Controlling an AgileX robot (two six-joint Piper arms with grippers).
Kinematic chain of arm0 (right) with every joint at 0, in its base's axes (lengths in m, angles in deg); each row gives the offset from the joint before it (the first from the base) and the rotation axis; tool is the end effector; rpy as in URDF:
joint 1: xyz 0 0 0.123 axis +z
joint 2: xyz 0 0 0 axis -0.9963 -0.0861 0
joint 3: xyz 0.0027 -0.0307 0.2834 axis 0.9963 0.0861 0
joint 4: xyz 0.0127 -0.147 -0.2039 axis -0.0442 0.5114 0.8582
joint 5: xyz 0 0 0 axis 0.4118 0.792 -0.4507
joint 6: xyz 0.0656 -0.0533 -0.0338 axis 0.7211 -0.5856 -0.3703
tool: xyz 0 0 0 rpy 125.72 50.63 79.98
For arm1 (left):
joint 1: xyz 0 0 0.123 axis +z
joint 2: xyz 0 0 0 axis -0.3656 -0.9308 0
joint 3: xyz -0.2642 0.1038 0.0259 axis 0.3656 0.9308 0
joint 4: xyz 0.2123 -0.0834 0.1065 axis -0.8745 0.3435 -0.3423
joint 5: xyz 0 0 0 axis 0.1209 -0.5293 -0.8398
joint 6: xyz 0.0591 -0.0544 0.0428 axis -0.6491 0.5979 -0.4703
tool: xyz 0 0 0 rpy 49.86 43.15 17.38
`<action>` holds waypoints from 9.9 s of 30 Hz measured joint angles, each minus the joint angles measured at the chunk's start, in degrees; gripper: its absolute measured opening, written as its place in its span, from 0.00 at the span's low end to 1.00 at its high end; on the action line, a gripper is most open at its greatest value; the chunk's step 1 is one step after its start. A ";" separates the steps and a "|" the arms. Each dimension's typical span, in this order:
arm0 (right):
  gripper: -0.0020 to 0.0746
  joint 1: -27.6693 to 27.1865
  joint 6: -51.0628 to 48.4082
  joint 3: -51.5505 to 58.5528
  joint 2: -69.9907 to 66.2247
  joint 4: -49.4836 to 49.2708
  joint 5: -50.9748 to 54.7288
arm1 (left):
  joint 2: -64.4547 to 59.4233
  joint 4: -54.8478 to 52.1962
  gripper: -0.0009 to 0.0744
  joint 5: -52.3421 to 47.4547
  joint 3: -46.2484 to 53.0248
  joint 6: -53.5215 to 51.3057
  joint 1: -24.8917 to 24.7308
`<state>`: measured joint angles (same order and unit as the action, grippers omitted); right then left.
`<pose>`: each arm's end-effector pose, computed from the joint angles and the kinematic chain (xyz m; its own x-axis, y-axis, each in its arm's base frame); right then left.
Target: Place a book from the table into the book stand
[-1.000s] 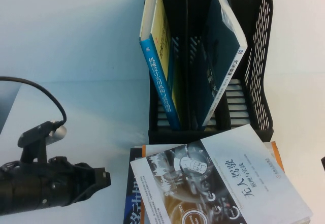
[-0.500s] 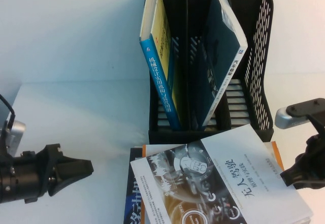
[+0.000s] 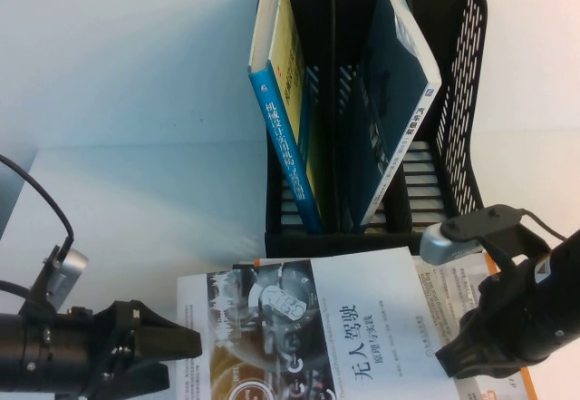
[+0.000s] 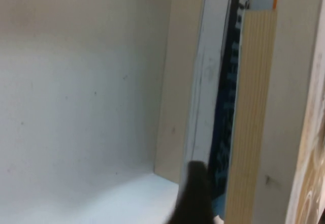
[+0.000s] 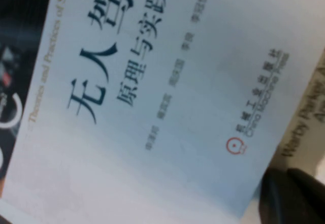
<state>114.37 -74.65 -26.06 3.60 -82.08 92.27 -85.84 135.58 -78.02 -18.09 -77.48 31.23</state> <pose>0.2263 0.1521 0.2204 -0.8530 -0.4103 -0.3225 -0.4941 0.8340 0.2458 0.2155 -0.0367 0.1849 -0.9437 -0.3192 -0.0864 -0.1179 0.5688 -0.8140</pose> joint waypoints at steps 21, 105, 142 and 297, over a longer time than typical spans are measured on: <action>0.02 0.84 1.80 0.00 0.00 -0.80 -1.49 | -0.02 3.67 0.18 5.14 -0.13 -3.19 -9.24; 0.02 0.84 17.97 0.00 39.79 24.03 23.91 | -28.81 -71.06 0.14 -0.39 -101.44 74.07 -42.00; 0.02 0.84 18.09 0.00 43.76 29.28 17.83 | -27.44 -67.89 0.08 -1.80 -102.03 61.10 -43.61; 0.02 -32.94 21.10 51.54 85.46 29.40 -22.34 | 83.93 -57.28 0.01 37.91 31.47 51.10 -6.53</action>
<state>81.43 -53.56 25.47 89.06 -52.67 69.93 -1.91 78.30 -40.11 13.38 -26.38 24.70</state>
